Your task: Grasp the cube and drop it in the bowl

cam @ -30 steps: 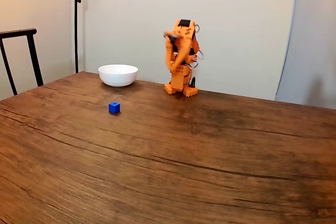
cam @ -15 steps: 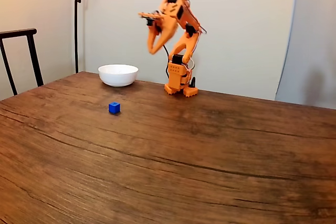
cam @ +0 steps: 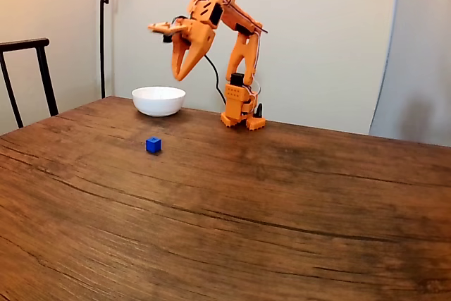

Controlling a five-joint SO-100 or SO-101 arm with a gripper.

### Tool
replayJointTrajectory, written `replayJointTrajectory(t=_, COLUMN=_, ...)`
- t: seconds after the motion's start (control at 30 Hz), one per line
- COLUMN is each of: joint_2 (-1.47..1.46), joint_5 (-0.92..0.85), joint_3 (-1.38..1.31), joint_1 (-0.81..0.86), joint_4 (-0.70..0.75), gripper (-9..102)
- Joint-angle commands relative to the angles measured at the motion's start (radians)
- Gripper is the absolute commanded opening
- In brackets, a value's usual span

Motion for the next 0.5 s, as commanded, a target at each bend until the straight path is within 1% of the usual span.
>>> replayJointTrajectory(t=0.0, joint_2=-0.055, joint_5=0.005, joint_3=-0.071, joint_1=0.026, joint_4=-0.003, gripper=2)
replayJointTrajectory(t=0.13, joint_2=-0.141, joint_5=0.005, joint_3=-0.078, joint_1=0.054, joint_4=-0.009, gripper=11)
replayJointTrajectory(t=0.27, joint_2=-0.198, joint_5=0.006, joint_3=-0.071, joint_1=0.08, joint_4=-0.04, gripper=22)
replayJointTrajectory(t=0.47, joint_2=-0.253, joint_5=0.106, joint_3=-0.071, joint_1=0.103, joint_4=-0.094, gripper=42)
